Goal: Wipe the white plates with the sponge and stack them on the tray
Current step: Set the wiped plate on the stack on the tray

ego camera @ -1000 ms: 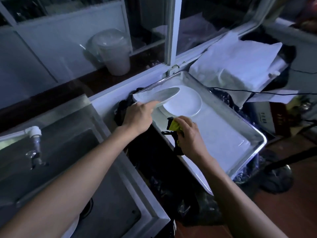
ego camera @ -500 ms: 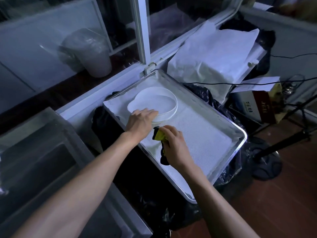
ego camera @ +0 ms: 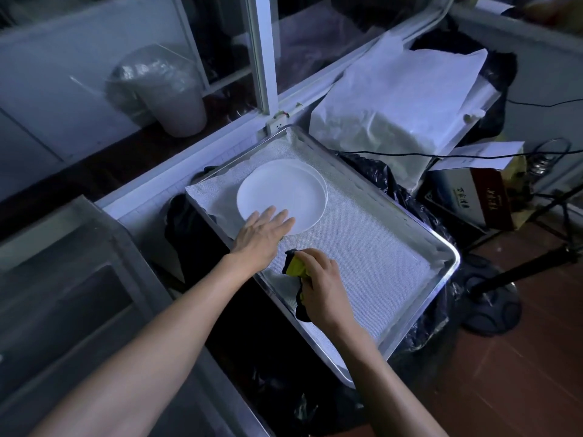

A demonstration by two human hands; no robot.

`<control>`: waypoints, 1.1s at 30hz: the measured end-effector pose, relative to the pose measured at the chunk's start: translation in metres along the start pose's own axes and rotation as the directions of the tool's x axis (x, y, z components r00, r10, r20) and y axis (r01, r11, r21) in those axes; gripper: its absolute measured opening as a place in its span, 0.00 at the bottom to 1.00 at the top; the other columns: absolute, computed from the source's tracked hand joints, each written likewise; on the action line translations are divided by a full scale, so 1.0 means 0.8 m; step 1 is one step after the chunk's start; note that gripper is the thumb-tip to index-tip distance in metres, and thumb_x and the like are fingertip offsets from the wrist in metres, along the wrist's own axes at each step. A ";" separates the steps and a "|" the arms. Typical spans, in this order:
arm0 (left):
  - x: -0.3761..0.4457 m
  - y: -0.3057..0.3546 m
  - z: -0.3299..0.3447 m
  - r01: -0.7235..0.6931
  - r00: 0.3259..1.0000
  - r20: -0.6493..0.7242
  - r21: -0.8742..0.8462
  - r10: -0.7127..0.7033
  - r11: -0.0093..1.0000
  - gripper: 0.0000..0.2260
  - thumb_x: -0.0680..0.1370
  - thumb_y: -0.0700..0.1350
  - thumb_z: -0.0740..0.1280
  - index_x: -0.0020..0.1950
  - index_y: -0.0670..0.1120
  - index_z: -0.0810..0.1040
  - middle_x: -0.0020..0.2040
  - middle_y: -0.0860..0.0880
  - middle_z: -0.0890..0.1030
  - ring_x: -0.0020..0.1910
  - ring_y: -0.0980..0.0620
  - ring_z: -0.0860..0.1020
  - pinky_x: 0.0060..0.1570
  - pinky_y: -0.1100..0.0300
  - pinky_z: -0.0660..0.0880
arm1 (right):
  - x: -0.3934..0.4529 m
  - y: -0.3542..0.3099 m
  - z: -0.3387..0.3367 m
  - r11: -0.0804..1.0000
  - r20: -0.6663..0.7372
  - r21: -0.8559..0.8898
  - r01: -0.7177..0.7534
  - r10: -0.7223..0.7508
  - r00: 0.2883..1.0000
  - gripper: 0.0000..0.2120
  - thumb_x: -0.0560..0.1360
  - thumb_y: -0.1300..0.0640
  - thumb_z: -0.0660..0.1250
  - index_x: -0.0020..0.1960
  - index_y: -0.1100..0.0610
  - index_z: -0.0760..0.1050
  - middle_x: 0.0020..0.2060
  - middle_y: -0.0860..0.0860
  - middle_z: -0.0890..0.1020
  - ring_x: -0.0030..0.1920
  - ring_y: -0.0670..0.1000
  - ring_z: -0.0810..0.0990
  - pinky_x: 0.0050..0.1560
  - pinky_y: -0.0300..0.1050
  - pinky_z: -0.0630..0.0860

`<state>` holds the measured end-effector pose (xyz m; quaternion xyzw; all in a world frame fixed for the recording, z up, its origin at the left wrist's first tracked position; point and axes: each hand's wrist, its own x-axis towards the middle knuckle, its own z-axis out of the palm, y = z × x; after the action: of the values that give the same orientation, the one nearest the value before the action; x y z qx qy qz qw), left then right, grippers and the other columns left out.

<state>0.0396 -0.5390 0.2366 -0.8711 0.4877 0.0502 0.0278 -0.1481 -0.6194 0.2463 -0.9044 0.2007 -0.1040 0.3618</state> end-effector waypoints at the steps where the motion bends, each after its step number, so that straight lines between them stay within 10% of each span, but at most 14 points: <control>1: 0.002 0.000 0.001 0.000 1.000 0.000 0.002 0.000 1.000 0.30 0.81 0.36 0.58 0.82 0.53 0.56 0.82 0.53 0.57 0.82 0.46 0.51 0.77 0.47 0.52 | 0.000 0.001 0.001 1.000 -0.004 0.005 -0.003 0.003 1.000 0.32 0.68 0.72 0.58 0.69 0.53 0.74 0.67 0.51 0.74 0.57 0.58 0.71 0.58 0.45 0.66; 13: 0.004 0.000 0.000 0.020 1.000 0.020 0.038 -0.020 0.999 0.28 0.83 0.41 0.58 0.82 0.51 0.55 0.83 0.52 0.55 0.82 0.46 0.50 0.79 0.45 0.49 | -0.005 0.000 -0.005 0.998 -0.049 0.055 -0.019 0.021 0.999 0.31 0.69 0.75 0.60 0.68 0.55 0.75 0.67 0.50 0.74 0.58 0.54 0.69 0.59 0.29 0.57; 21: -0.108 -0.028 0.003 0.048 0.975 -0.202 -0.192 -0.088 0.980 0.22 0.75 0.32 0.65 0.68 0.43 0.79 0.68 0.43 0.79 0.70 0.41 0.75 0.70 0.41 0.69 | 0.001 -0.049 0.010 0.990 -0.057 0.134 0.046 -0.039 0.998 0.32 0.68 0.76 0.60 0.68 0.53 0.75 0.66 0.48 0.74 0.63 0.55 0.72 0.64 0.37 0.64; 29: -0.315 -0.101 0.047 0.554 0.831 0.198 -0.377 -0.520 0.742 0.09 0.82 0.42 0.61 0.53 0.45 0.82 0.50 0.42 0.83 0.50 0.41 0.82 0.44 0.55 0.75 | -0.016 -0.159 0.088 0.968 0.064 0.134 0.210 -0.220 0.973 0.33 0.69 0.75 0.62 0.70 0.54 0.73 0.69 0.49 0.73 0.66 0.54 0.70 0.64 0.23 0.54; 33: -0.434 -0.135 0.080 0.669 0.736 0.272 -0.430 -0.620 0.606 0.11 0.83 0.45 0.57 0.47 0.49 0.78 0.55 0.46 0.82 0.51 0.46 0.81 0.51 0.55 0.77 | -0.045 -0.223 0.160 0.943 0.181 0.158 0.292 -0.318 0.931 0.29 0.73 0.74 0.63 0.71 0.54 0.72 0.70 0.50 0.71 0.68 0.56 0.70 0.67 0.42 0.67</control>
<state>-0.0523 -0.1818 0.2126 -0.9600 0.1081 0.2027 -0.1601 -0.0867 -0.4078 0.2775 -0.9053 0.0123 -0.0787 0.4173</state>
